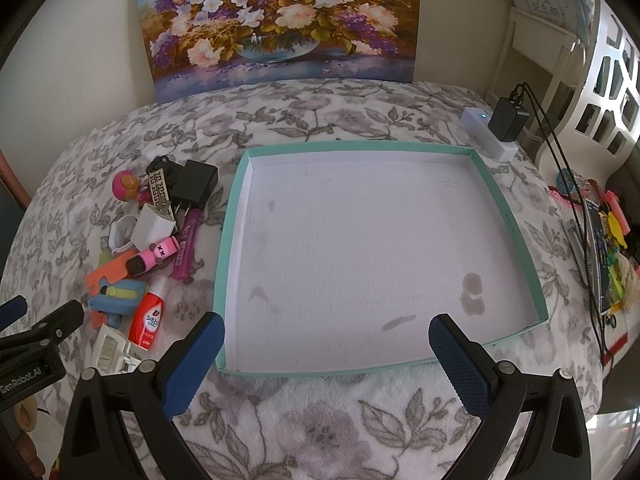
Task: Organize rigid objects
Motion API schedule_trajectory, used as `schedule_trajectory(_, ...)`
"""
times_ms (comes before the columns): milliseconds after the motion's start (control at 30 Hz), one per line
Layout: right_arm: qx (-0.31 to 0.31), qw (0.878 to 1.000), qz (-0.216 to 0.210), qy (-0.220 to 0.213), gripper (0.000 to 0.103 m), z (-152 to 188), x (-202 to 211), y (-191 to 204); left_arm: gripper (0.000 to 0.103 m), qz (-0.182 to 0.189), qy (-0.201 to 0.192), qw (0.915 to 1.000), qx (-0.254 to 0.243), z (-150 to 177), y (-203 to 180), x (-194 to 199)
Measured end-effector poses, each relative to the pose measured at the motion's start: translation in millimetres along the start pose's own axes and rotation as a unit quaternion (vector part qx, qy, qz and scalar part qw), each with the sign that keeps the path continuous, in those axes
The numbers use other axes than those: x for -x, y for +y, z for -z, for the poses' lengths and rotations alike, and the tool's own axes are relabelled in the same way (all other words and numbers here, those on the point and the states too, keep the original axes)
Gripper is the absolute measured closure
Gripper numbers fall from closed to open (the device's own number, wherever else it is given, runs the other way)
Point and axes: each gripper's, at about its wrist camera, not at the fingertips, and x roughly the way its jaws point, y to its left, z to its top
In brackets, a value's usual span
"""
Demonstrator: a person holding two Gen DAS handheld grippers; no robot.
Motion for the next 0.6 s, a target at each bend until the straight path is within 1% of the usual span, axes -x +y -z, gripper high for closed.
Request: schedule_trajectory(600,0.001,1.0,0.001,0.004,0.0,-1.3,0.6,1.1,0.0,0.0,0.001,1.0,0.0,1.1,-0.2,-1.1)
